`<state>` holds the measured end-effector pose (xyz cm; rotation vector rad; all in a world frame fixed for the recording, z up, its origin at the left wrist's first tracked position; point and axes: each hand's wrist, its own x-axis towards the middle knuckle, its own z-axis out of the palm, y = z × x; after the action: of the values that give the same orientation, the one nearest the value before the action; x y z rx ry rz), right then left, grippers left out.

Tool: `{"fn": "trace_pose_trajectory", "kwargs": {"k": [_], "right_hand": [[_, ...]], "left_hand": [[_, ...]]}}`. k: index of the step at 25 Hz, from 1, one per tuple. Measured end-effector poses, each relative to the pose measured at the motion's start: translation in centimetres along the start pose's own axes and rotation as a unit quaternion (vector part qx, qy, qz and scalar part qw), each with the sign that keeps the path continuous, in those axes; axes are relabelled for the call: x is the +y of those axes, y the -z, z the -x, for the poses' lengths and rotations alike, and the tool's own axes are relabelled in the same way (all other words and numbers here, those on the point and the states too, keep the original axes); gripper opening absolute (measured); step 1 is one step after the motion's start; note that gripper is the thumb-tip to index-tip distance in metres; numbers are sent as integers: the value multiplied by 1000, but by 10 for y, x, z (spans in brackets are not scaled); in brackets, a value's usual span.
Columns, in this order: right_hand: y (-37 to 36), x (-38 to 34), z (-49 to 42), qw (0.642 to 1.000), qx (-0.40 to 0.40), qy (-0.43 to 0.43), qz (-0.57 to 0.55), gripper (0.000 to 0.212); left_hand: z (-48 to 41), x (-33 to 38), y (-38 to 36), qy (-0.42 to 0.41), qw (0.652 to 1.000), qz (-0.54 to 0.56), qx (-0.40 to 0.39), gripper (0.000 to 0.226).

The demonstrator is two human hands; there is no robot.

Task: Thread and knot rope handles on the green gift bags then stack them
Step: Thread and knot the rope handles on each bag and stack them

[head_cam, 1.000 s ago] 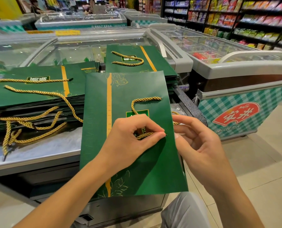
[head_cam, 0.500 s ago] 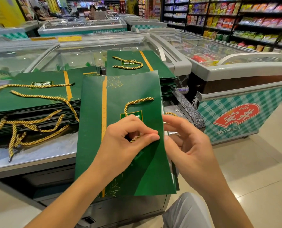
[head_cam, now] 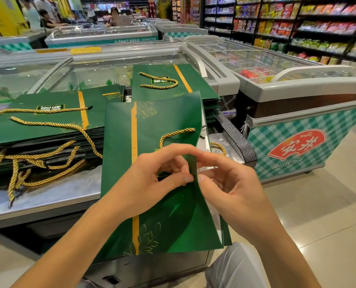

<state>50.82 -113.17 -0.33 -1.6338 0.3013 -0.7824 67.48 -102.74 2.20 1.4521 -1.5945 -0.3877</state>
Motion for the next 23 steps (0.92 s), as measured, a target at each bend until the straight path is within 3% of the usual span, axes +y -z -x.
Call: {"fn": "trace_pose_trajectory", "kwargs": {"k": [11, 17, 21, 23], "right_hand": [[19, 12, 1, 998, -46, -39, 17, 36], [10, 11, -1, 1000, 3, 12, 27, 9], [6, 10, -1, 999, 33, 5, 24, 8], [14, 3, -3, 996, 86, 3, 25, 11]], "left_hand": [[5, -9, -1, 19, 1000, -3, -8, 20], [4, -9, -4, 6, 1000, 3, 0, 23], [3, -8, -6, -22, 999, -38, 9, 25], [3, -9, -6, -26, 997, -66, 23, 25]]}}
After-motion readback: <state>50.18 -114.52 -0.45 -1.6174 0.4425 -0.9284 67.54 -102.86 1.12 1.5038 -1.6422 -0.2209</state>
